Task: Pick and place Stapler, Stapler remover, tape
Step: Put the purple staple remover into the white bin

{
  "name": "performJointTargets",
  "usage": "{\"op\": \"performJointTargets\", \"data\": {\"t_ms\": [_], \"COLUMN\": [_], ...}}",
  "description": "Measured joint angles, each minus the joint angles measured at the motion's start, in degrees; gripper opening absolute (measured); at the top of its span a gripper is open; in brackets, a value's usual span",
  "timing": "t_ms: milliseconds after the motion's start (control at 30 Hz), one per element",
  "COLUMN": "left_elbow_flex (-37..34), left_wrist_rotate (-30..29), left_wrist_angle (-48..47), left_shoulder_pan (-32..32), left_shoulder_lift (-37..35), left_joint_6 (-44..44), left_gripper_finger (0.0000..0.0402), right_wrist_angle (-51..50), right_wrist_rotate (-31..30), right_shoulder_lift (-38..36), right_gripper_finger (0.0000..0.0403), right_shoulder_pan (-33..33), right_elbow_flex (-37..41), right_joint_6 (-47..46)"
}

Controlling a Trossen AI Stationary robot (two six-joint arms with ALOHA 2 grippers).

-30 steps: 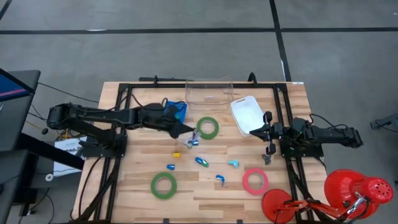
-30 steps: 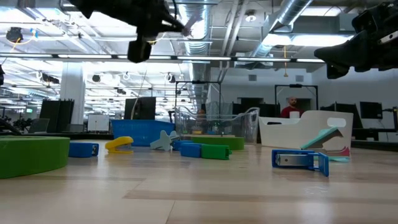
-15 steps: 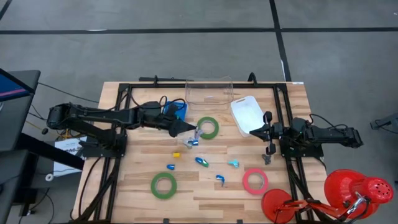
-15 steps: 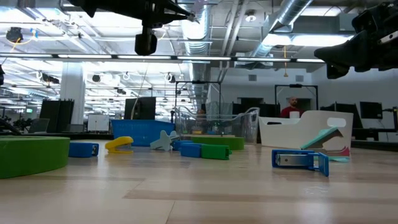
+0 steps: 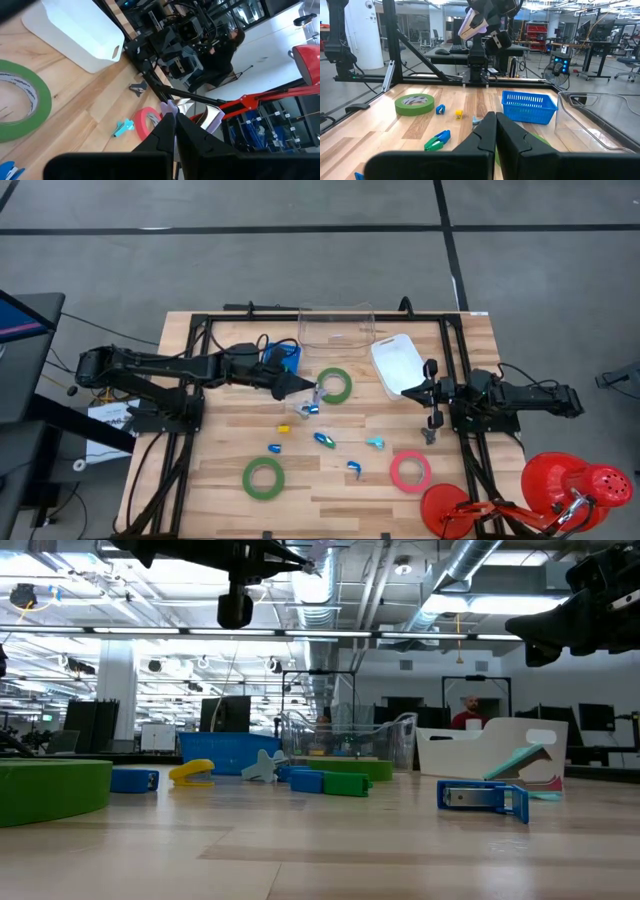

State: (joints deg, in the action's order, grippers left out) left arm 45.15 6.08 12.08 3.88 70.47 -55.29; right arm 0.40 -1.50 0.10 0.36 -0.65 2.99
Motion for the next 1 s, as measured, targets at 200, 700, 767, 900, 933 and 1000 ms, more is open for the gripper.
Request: {"op": "performJointTargets", "data": {"t_ms": [200, 700, 767, 900, 933, 1000], "left_elbow_flex": [0.0, 0.0, 0.0, 0.0, 0.0, 0.0], "left_wrist_rotate": [-0.5, -0.9, -0.9, -0.9, -0.9, -0.9], "left_wrist_angle": [1.1, 4.4, 4.9, 5.2, 5.2, 5.3], "left_shoulder_pan": [0.0, 3.5, 3.7, 3.7, 3.7, 3.7], "left_shoulder_lift": [0.0, 0.0, 0.0, 0.0, 0.0, 0.0], "left_joint_6": [1.4, -0.5, -0.6, -0.7, -0.7, -0.9], "left_gripper_finger": [0.0003, 0.0003, 0.0003, 0.0003, 0.0003, 0.0003], "right_wrist_angle": [0.0, 0.0, 0.0, 0.0, 0.0, 0.0], "right_wrist_rotate": [0.0, 0.0, 0.0, 0.0, 0.0, 0.0], "right_shoulder_lift": [0.0, 0.0, 0.0, 0.0, 0.0, 0.0], "right_gripper_finger": [0.0001, 0.0001, 0.0001, 0.0001, 0.0001, 0.0001], "right_shoulder_pan": [0.0, 0.0, 0.0, 0.0, 0.0, 0.0], "right_elbow_flex": [0.0, 0.0, 0.0, 0.0, 0.0, 0.0], "right_joint_6": [0.0, 0.0, 0.0, 0.0, 0.0, 0.0]}}
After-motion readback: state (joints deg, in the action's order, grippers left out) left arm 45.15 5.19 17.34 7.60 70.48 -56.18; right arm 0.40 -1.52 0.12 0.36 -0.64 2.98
